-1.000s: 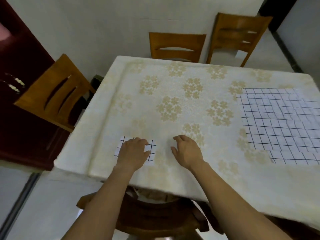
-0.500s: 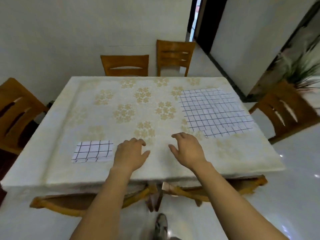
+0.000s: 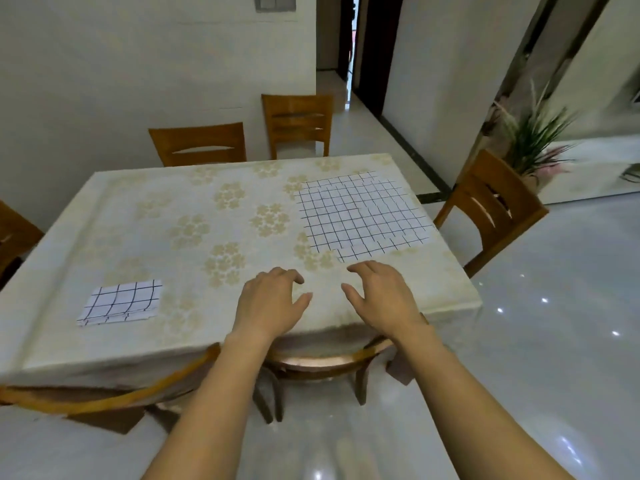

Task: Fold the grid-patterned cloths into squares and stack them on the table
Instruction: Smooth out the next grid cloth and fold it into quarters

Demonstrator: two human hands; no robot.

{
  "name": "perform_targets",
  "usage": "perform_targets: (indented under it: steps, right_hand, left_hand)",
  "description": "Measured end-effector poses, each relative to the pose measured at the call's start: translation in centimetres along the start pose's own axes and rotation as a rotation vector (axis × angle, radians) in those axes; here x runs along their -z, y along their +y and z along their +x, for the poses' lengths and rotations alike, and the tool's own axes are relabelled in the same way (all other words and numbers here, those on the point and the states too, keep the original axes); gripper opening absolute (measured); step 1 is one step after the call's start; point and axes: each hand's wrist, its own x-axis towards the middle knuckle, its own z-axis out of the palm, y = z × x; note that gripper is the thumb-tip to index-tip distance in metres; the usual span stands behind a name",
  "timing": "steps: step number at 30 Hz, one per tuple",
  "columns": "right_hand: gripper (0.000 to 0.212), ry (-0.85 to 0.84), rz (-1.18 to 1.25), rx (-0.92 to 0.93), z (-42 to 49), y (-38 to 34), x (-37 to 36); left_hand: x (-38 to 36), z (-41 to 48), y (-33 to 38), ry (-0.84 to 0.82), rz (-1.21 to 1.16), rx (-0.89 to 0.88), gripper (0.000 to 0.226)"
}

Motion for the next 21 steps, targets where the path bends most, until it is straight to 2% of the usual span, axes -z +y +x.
perform_targets:
  steps: [11, 21]
  right_hand:
    - [0.040, -0.052, 0.041, 0.061, -3.0, 22.0, 7.4]
    - [0.043, -0.137, 0.041, 0.122, 5.8, 35.0, 10.5]
  left_hand:
    - [-7.2, 3.0, 22.5, -0.033, -0.060, 0.079, 0.043]
    - [-11.6, 14.2, 31.7, -0.022, -0.081, 0.200, 0.043]
